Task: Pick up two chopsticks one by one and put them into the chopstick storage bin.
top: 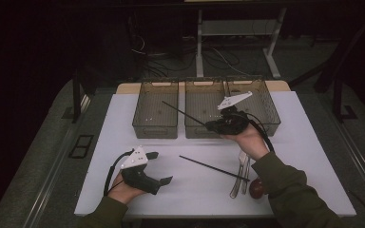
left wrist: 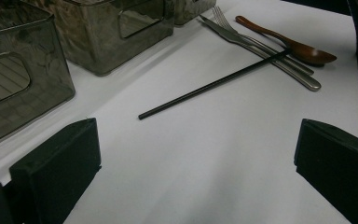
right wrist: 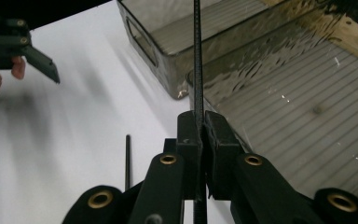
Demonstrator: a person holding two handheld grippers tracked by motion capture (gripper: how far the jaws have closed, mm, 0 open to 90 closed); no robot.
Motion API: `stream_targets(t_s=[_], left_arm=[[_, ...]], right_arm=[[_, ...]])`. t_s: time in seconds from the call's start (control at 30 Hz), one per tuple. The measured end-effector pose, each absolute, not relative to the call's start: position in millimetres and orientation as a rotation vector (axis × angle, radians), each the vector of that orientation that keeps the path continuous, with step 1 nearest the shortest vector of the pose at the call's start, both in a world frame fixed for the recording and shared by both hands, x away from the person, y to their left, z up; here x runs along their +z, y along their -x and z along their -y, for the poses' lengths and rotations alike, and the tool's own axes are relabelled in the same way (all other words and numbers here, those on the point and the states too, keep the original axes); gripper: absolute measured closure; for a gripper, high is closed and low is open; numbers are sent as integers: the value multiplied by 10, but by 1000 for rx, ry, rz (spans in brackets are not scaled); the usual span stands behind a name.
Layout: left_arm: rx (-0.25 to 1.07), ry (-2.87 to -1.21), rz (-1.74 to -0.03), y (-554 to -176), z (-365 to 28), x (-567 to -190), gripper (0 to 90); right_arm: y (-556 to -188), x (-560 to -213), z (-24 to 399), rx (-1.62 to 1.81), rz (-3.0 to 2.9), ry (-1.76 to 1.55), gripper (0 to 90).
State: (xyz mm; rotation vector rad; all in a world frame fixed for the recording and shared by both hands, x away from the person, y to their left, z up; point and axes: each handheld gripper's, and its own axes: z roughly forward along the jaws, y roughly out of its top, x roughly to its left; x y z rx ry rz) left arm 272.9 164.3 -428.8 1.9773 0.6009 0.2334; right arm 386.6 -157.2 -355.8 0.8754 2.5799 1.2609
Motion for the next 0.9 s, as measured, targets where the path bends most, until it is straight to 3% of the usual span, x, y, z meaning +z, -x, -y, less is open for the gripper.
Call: stream_targets(t_s=[0.9], left_arm=[[233, -1980, -588, -2730, -1650, -4284, 0]], right_arm=[[-4416, -3517, 862, 1157, -2576, -982, 844]])
